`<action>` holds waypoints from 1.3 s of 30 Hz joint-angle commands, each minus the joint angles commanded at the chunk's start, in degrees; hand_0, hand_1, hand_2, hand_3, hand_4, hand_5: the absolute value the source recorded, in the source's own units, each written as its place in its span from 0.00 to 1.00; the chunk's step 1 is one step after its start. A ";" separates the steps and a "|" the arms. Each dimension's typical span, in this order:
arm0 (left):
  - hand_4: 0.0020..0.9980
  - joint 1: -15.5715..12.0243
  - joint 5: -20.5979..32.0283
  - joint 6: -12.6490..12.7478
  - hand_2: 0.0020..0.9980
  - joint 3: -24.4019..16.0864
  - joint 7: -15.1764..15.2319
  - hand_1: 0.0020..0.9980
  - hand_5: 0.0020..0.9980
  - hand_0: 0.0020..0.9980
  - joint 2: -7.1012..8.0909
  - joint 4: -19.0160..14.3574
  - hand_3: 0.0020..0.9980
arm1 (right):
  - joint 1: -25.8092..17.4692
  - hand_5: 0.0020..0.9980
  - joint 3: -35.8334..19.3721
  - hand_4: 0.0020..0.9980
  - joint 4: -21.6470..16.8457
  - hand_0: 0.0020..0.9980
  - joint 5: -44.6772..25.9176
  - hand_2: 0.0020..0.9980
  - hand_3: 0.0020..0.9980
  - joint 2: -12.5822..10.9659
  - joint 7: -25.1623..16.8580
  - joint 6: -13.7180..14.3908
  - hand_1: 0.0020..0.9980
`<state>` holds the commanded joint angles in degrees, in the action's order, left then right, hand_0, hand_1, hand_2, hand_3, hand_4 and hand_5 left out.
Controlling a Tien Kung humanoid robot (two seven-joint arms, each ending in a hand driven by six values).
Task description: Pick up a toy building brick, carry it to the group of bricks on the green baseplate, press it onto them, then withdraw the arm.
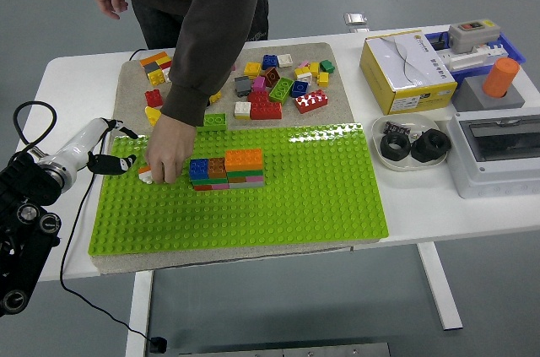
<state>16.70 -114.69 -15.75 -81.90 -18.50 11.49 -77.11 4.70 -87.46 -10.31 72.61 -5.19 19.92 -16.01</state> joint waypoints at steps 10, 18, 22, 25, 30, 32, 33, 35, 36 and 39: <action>0.65 -1.18 0.40 -2.71 0.93 -3.20 -1.98 0.95 0.00 1.00 1.33 -1.35 0.62 | -0.12 1.00 0.20 0.73 0.00 0.73 -0.25 0.74 0.88 0.09 0.03 -0.05 0.68; 0.64 -1.75 1.03 -3.49 0.92 -2.90 -2.63 0.95 0.00 1.00 1.81 -2.26 0.62 | -0.03 1.00 0.17 0.73 0.00 0.72 -0.08 0.74 0.88 0.03 0.00 0.01 0.68; 0.64 -1.86 1.04 -3.63 0.92 -3.05 -2.78 0.95 0.00 1.00 1.90 -2.55 0.62 | 0.02 1.00 0.10 0.73 0.00 0.72 0.02 0.74 0.88 0.00 -0.01 0.00 0.68; 0.64 -1.91 0.97 -3.75 0.92 -3.18 -2.87 0.95 0.00 1.00 1.93 -2.83 0.62 | 0.04 1.00 0.07 0.73 0.00 0.72 0.15 0.74 0.88 -0.01 0.00 -0.01 0.68; 0.64 -2.14 0.90 -4.58 0.92 -3.87 -3.16 0.95 0.00 1.00 2.30 -3.77 0.62 | 0.05 1.00 0.04 0.73 0.00 0.72 0.33 0.74 0.88 -0.06 0.01 -0.05 0.68; 0.64 -2.27 1.07 -4.97 0.92 -4.03 -3.25 0.95 0.00 1.00 2.67 -4.29 0.62 | 0.04 1.00 0.03 0.73 0.00 0.72 0.41 0.74 0.88 -0.09 0.03 -0.06 0.68; 0.64 -2.34 1.19 -5.13 0.92 -4.02 -3.27 0.95 0.00 1.00 2.92 -4.54 0.62 | 0.04 1.00 0.03 0.73 0.00 0.72 0.44 0.74 0.88 -0.10 0.03 -0.07 0.68; 0.65 -2.49 1.56 -5.46 0.93 -3.79 -3.27 0.95 0.00 1.00 3.58 -4.99 0.63 | 0.04 1.00 0.01 0.73 0.00 0.73 0.50 0.74 0.88 -0.12 0.06 -0.08 0.68; 0.65 -2.52 1.71 -5.56 0.93 -3.64 -3.28 0.95 0.00 1.00 3.81 -5.07 0.63 | 0.04 1.00 -0.01 0.73 0.00 0.73 0.52 0.74 0.88 -0.13 0.06 -0.08 0.68; 0.65 -2.55 2.07 -5.81 0.93 -3.09 -3.32 0.95 0.00 1.00 4.30 -5.04 0.63 | 0.02 1.00 -0.08 0.73 0.00 0.73 0.60 0.74 0.88 -0.12 0.08 -0.07 0.68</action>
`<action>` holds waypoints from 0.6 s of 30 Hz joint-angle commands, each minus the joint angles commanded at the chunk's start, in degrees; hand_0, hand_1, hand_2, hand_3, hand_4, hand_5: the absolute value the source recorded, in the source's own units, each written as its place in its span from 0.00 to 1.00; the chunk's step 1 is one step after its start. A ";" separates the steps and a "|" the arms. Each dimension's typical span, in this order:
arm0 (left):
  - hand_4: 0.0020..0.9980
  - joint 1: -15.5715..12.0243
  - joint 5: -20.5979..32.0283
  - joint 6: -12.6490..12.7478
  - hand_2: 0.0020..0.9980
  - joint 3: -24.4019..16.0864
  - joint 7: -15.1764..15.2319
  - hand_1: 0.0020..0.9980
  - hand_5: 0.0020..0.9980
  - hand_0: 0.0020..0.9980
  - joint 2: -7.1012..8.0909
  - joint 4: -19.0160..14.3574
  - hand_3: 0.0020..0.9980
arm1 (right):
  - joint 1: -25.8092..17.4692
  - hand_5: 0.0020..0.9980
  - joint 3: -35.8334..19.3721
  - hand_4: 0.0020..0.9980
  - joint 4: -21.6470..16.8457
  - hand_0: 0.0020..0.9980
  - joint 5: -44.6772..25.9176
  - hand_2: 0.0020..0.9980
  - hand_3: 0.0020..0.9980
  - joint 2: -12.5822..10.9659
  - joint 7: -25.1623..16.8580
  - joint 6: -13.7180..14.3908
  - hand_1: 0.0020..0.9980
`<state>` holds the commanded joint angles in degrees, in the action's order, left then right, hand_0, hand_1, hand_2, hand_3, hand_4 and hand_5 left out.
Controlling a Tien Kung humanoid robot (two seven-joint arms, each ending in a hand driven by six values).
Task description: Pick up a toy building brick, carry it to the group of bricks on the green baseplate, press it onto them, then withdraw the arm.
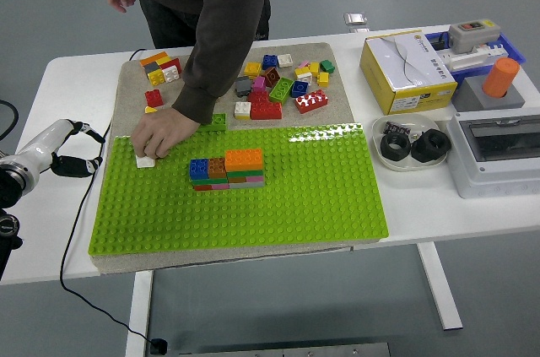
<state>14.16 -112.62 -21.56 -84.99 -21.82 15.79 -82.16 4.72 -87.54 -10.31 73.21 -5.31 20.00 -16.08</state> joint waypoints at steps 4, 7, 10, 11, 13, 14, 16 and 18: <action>0.65 0.07 0.23 -0.17 0.93 0.70 -0.04 0.95 0.00 1.00 -0.11 0.31 0.63 | 0.04 1.00 -0.08 0.73 0.00 0.73 0.23 0.74 0.88 0.05 0.07 -0.05 0.68; 0.66 0.02 0.31 -0.26 0.93 1.02 -0.09 0.95 0.00 1.00 -0.10 0.43 0.63 | 0.06 1.00 -0.05 0.73 0.00 0.73 0.33 0.75 0.88 0.10 0.12 -0.10 0.68; 0.66 0.01 0.49 -0.05 0.93 1.58 0.30 0.95 0.00 1.00 0.29 0.42 0.63 | 0.02 1.00 -0.02 0.73 0.00 0.73 0.28 0.75 0.88 0.14 0.15 -0.11 0.68; 0.66 0.03 0.56 0.03 0.93 1.80 0.45 0.95 0.00 1.00 0.44 0.43 0.63 | 0.00 1.00 -0.01 0.73 0.00 0.73 0.27 0.75 0.88 0.15 0.16 -0.12 0.68; 0.66 0.17 0.78 0.39 0.93 2.70 1.08 0.95 0.00 1.00 1.00 0.62 0.64 | -0.03 1.00 0.00 0.73 0.00 0.73 0.35 0.75 0.88 0.19 0.21 -0.12 0.68; 0.66 0.26 0.88 0.54 0.93 3.14 1.36 0.95 0.00 1.00 1.26 0.73 0.64 | -0.04 1.00 0.00 0.73 0.00 0.73 0.41 0.75 0.88 0.21 0.23 -0.12 0.68; 0.66 0.48 1.04 0.91 0.93 4.02 1.98 0.95 0.00 1.00 1.73 0.98 0.64 | -0.08 1.00 -0.01 0.73 0.00 0.73 0.48 0.75 0.88 0.25 0.28 -0.13 0.68; 0.66 0.78 1.16 1.19 0.93 4.87 2.45 0.95 0.00 1.00 2.14 1.31 0.64 | -0.10 1.00 -0.03 0.73 0.00 0.73 0.51 0.75 0.88 0.26 0.31 -0.13 0.68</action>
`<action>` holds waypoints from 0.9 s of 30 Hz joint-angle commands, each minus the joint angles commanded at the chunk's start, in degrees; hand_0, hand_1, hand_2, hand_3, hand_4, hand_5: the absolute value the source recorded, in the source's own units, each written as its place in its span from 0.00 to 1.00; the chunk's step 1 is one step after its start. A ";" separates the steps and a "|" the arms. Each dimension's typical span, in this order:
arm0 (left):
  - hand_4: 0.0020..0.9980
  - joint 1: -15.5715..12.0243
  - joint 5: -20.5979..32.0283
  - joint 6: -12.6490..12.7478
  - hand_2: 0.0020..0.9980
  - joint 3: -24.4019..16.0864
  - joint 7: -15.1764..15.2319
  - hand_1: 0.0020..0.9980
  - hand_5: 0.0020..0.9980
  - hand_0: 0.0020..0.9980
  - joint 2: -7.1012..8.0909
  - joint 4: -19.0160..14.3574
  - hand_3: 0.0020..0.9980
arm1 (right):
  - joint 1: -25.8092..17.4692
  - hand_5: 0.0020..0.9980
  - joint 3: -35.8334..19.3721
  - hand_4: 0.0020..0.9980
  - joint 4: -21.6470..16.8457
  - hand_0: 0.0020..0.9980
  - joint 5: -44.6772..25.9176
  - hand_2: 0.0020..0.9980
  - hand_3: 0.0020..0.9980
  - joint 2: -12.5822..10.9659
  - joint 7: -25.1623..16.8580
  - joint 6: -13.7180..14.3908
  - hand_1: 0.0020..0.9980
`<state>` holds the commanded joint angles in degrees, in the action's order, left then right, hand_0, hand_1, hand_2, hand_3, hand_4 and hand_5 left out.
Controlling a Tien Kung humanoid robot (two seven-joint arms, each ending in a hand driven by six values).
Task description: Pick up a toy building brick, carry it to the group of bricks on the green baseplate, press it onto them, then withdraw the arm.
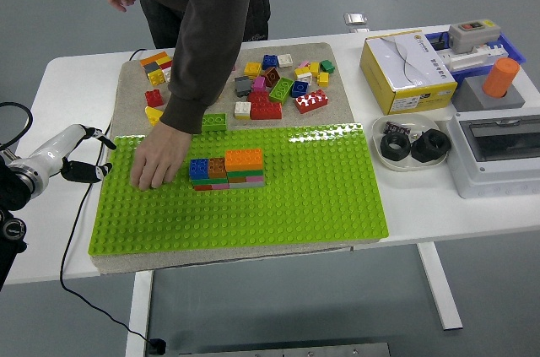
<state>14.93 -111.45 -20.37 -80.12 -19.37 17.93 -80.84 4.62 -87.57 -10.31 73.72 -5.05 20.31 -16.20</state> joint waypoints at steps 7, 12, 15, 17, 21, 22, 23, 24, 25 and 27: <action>0.69 0.66 -0.05 0.02 0.93 1.27 0.11 0.96 0.00 1.00 0.45 0.74 0.65 | 0.11 1.00 0.17 0.73 0.00 0.73 -0.44 0.75 0.88 0.00 -0.06 0.18 0.68; 0.69 0.40 0.01 -0.33 0.93 0.99 -0.29 0.96 0.00 1.00 0.91 0.53 0.65 | 0.17 1.00 0.47 0.73 0.00 0.73 -0.91 0.75 0.88 -0.14 -0.18 0.36 0.68; 0.69 0.34 0.35 -0.25 0.93 1.58 -0.13 0.96 0.00 1.00 1.81 0.42 0.65 | 0.22 1.00 0.51 0.73 0.00 0.73 -1.04 0.75 0.88 -0.28 -0.29 0.50 0.68; 0.69 0.59 0.69 0.04 0.93 3.11 0.25 0.96 0.00 1.00 2.61 0.65 0.65 | 0.25 1.00 0.49 0.73 0.00 0.73 -1.11 0.75 0.88 -0.38 -0.39 0.60 0.68; 0.70 1.64 1.18 0.95 0.93 7.07 1.65 0.96 0.00 1.00 3.39 1.59 0.65 | 0.34 1.00 0.29 0.73 0.00 0.73 -0.89 0.75 0.88 -0.54 -0.54 0.74 0.68; 0.70 2.06 1.17 1.21 0.93 8.24 2.09 0.96 0.00 1.00 3.38 1.86 0.65 | 0.39 1.00 0.23 0.73 0.00 0.73 -0.77 0.75 0.88 -0.56 -0.56 0.77 0.68; 0.70 2.42 1.16 1.40 0.93 9.32 2.45 0.96 0.00 1.00 3.35 2.01 0.65 | 0.44 1.00 0.19 0.73 0.00 0.73 -0.65 0.75 0.88 -0.58 -0.57 0.78 0.68; 0.70 2.75 1.16 1.51 0.93 10.24 2.75 0.96 0.00 1.00 3.30 2.07 0.65 | 0.49 1.00 0.16 0.73 0.00 0.73 -0.56 0.75 0.88 -0.59 -0.58 0.79 0.68; 0.77 3.12 1.10 1.58 0.95 11.24 3.00 0.97 0.00 1.00 3.27 2.00 0.76 | 0.55 1.00 0.10 0.73 0.00 0.73 -0.44 0.74 0.88 -0.60 -0.59 0.80 0.68; 0.77 3.53 1.00 1.66 0.95 12.14 3.26 0.97 0.00 1.00 3.32 1.75 0.76 | 0.59 1.00 0.04 0.73 0.00 0.73 -0.34 0.74 0.88 -0.62 -0.61 0.83 0.68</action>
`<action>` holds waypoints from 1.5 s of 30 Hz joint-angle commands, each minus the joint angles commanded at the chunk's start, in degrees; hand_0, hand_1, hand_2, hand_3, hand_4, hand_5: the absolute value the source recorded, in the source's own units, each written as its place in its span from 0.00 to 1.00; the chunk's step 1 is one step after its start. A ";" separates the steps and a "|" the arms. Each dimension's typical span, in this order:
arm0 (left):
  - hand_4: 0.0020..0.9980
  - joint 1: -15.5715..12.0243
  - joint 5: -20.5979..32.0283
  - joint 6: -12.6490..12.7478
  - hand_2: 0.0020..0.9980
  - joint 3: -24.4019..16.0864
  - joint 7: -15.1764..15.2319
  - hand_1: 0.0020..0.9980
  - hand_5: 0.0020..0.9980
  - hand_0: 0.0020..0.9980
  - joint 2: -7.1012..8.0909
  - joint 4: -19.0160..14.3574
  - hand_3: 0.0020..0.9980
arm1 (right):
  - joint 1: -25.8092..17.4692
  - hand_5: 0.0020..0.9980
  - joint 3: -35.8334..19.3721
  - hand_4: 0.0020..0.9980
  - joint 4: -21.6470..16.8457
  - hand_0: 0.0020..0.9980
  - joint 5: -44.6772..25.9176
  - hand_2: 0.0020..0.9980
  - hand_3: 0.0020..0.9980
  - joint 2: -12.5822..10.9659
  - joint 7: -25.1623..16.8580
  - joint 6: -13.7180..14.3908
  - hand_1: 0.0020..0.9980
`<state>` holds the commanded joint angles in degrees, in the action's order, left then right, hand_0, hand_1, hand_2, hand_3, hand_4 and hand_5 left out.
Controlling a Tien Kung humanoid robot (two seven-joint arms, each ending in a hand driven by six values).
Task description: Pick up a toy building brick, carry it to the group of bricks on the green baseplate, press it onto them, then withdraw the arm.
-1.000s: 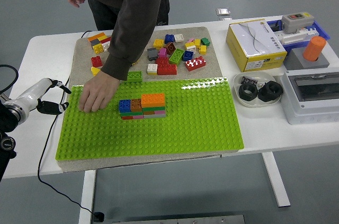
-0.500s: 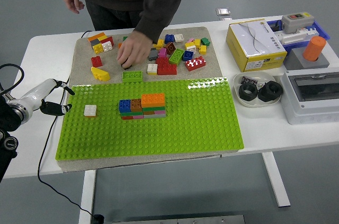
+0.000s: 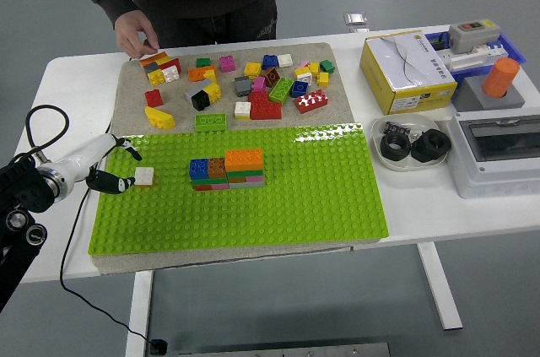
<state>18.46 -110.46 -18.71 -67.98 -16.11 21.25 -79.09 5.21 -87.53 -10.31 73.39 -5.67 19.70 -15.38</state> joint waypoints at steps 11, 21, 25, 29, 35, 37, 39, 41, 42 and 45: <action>0.77 2.66 -0.58 0.57 0.95 4.47 1.49 0.97 0.00 1.00 0.88 3.35 0.77 | 0.27 1.00 -0.41 0.73 0.00 0.73 0.61 0.74 0.87 -0.07 -0.08 0.00 0.68; 0.77 3.84 -0.48 1.78 0.95 5.10 3.43 0.97 0.00 1.00 0.80 7.51 0.76 | 0.46 1.00 -0.24 0.73 0.00 0.73 0.44 0.74 0.87 -0.02 -0.10 -0.12 0.68; 0.76 4.12 -0.46 2.24 0.96 5.10 4.08 0.98 0.00 1.00 0.54 8.78 0.73 | 0.51 1.00 -0.22 0.73 0.00 0.73 0.36 0.74 0.88 0.00 -0.10 -0.17 0.68; 0.72 4.38 -0.36 2.34 0.96 5.13 4.28 0.98 0.00 1.00 0.29 10.02 0.66 | 0.54 1.00 -0.19 0.73 0.00 0.73 0.32 0.74 0.88 0.00 -0.13 -0.21 0.68; 0.70 4.58 -0.02 2.34 0.96 5.17 4.50 0.98 0.00 1.00 0.00 11.53 0.63 | 0.57 1.00 -0.07 0.73 0.00 0.73 0.17 0.74 0.87 0.01 -0.19 -0.28 0.68; 0.70 4.58 0.08 2.36 0.96 5.13 4.61 0.98 0.00 1.00 -0.06 11.83 0.63 | 0.59 1.00 -0.03 0.73 0.00 0.73 0.13 0.74 0.87 0.01 -0.19 -0.29 0.68; 0.70 4.57 0.18 2.43 0.96 5.08 4.75 0.98 0.00 1.00 -0.12 11.96 0.63 | 0.61 1.00 -0.01 0.73 0.00 0.73 0.10 0.74 0.87 0.01 -0.19 -0.30 0.68; 0.67 4.59 0.35 2.61 0.95 5.02 5.01 0.98 0.00 1.00 -0.20 12.08 0.58 | 0.62 1.00 -0.03 0.73 0.00 0.73 0.10 0.74 0.87 0.02 -0.18 -0.31 0.68; 0.67 4.61 0.43 2.70 0.95 4.98 5.12 0.98 0.00 1.00 -0.25 12.17 0.58 | 0.63 1.00 -0.05 0.73 0.00 0.73 0.12 0.74 0.87 0.03 -0.18 -0.31 0.68; 0.67 4.70 0.74 2.96 0.95 4.90 5.40 0.98 0.00 1.00 -0.44 12.51 0.58 | 0.65 1.00 -0.08 0.73 0.00 0.73 0.14 0.74 0.87 0.03 -0.18 -0.31 0.68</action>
<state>23.16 -109.72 -15.75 -63.08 -10.71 20.80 -66.58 5.86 -87.61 -10.31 73.52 -5.63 19.52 -15.68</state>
